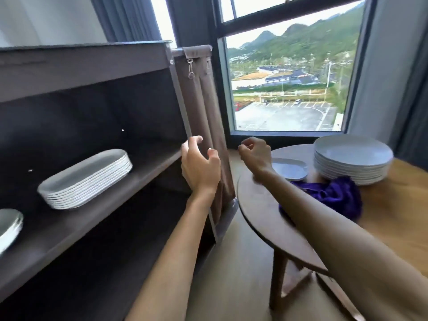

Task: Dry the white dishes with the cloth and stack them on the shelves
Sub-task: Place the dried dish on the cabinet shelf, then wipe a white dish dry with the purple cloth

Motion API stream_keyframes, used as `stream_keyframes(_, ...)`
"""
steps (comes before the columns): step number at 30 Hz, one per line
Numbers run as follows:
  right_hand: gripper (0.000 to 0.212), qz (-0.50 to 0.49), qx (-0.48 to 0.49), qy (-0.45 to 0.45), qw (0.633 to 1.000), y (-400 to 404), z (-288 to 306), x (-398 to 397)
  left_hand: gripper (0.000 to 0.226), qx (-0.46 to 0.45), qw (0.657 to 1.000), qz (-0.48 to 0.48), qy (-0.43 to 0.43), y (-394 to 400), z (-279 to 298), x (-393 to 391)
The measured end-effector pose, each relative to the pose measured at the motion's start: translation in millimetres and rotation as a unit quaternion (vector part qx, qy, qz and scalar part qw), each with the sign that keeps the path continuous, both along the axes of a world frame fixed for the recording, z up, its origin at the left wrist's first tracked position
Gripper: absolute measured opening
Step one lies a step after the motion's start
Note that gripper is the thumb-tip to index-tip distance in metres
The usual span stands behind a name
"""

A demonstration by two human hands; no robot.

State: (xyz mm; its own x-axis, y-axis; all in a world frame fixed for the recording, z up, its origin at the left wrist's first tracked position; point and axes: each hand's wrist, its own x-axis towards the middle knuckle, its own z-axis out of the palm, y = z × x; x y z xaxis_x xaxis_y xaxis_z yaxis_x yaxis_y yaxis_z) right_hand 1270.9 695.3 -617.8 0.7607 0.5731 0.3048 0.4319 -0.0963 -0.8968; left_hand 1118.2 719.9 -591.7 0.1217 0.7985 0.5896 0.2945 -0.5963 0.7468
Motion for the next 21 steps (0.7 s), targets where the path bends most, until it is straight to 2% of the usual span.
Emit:
stream_keyframes(2,0.02,-0.065,-0.06,0.013,0.996,-46.4,-14.4,44.6,0.026,-0.047,0.996,-0.058,0.048,-9.5,-13.5,44.7)
stream_keyframes(5,0.02,-0.103,-0.149,0.022,0.983,-95.4,-36.8,89.6,0.035,-0.134,0.971,-0.127,0.15,-10.8,-37.5,101.6)
stream_keyframes(9,0.013,-0.133,-0.201,0.02,0.97,-121.0,-65.2,119.0,0.031,-0.2,0.944,-0.114,0.236,12.3,-71.2,155.1)
stream_keyframes(15,0.008,-0.125,-0.269,-0.024,0.955,-99.7,-93.7,139.7,0.042,-0.268,0.921,-0.065,0.275,59.7,-106.5,204.6)
stream_keyframes(18,0.022,-0.135,-0.297,-0.075,0.942,-92.4,-110.7,135.2,0.048,-0.282,0.914,-0.062,0.284,76.3,-116.5,218.1)
stream_keyframes(21,0.022,-0.152,-0.286,-0.094,0.941,-87.4,-116.6,136.2,0.036,-0.284,0.913,-0.074,0.284,88.9,-122.1,223.1)
